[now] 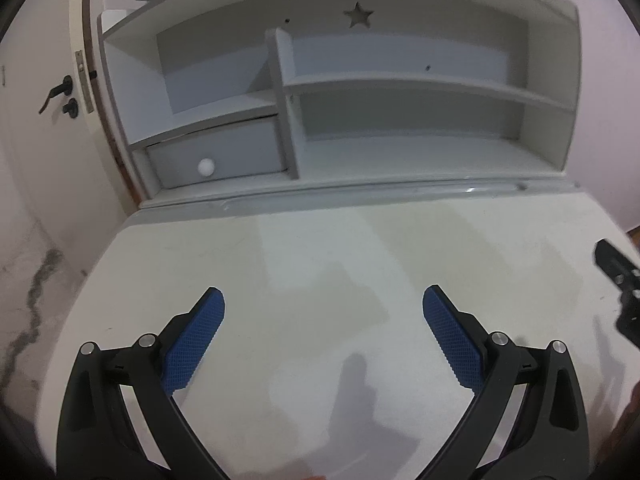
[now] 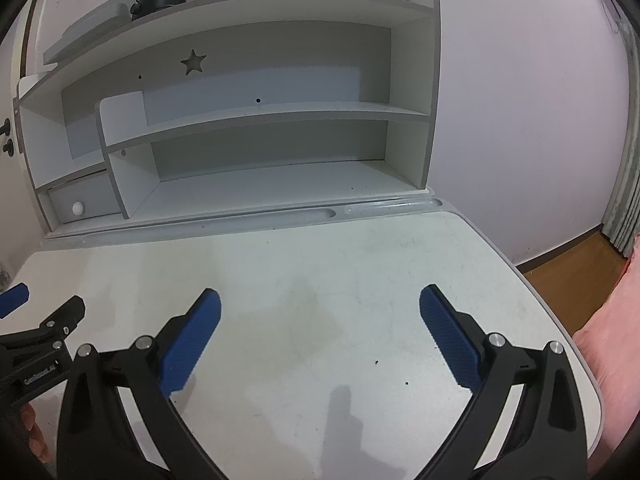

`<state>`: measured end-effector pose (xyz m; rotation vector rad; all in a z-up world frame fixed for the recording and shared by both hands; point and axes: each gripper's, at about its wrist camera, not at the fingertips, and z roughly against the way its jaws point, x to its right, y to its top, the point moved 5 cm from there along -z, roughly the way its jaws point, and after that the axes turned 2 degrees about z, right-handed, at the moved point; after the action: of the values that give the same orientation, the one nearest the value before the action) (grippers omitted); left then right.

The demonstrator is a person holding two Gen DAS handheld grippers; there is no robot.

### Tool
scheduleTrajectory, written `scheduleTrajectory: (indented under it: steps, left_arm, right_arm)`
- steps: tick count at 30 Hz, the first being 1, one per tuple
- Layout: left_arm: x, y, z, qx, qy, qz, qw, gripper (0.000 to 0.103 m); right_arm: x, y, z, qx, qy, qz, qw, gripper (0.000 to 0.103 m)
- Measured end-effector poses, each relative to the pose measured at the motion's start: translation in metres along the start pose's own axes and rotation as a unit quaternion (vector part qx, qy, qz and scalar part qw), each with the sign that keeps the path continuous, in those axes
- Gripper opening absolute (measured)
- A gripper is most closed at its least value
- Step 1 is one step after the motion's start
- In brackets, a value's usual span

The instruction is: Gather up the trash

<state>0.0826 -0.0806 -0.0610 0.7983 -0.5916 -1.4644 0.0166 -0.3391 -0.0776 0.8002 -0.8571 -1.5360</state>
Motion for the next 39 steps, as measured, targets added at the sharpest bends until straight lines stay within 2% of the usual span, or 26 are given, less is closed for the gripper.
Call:
scheduleTrajectory:
  steps: [3, 7, 12, 17, 23, 29, 32, 36, 39]
  left_arm:
    - [-0.003, 0.000, 0.005, 0.002, 0.001, 0.003, 1.0000, 0.096]
    - [-0.005, 0.003, 0.009, 0.001, -0.023, 0.015, 0.9996, 0.096]
    - [-0.004, 0.004, 0.015, 0.012, -0.005, 0.006, 0.9999, 0.096]
    - [0.002, 0.004, 0.019, 0.008, -0.037, 0.012, 0.9992, 0.096]
    - [0.007, 0.004, 0.021, 0.011, -0.042, 0.007, 0.9990, 0.096]
    - [0.009, 0.003, 0.039, 0.054, -0.050, 0.013, 0.9972, 0.096]
    - [0.010, 0.004, 0.037, 0.046, -0.053, 0.014, 0.9974, 0.096]
    - [0.002, 0.001, 0.021, 0.014, -0.022, 0.020, 0.9995, 0.096]
    - [-0.002, -0.006, 0.005, -0.020, -0.031, 0.023, 0.9990, 0.096]
  right_arm:
    - [-0.002, 0.000, 0.000, -0.001, -0.001, 0.002, 1.000, 0.096]
    - [-0.004, -0.001, 0.000, -0.002, -0.002, 0.006, 1.000, 0.096]
    - [-0.005, 0.000, -0.001, -0.011, 0.002, 0.002, 1.000, 0.096]
    - [-0.005, 0.001, -0.004, -0.023, 0.008, -0.002, 1.000, 0.096]
    - [-0.004, 0.000, -0.007, -0.030, 0.012, -0.008, 0.999, 0.096]
    - [-0.003, -0.001, -0.008, -0.034, 0.015, -0.013, 0.999, 0.096]
    - [-0.002, -0.002, -0.010, -0.040, 0.016, -0.015, 0.999, 0.096]
    - [-0.002, -0.005, -0.014, -0.055, 0.021, -0.015, 0.998, 0.096]
    - [-0.002, -0.008, -0.018, -0.070, 0.025, -0.015, 0.997, 0.096]
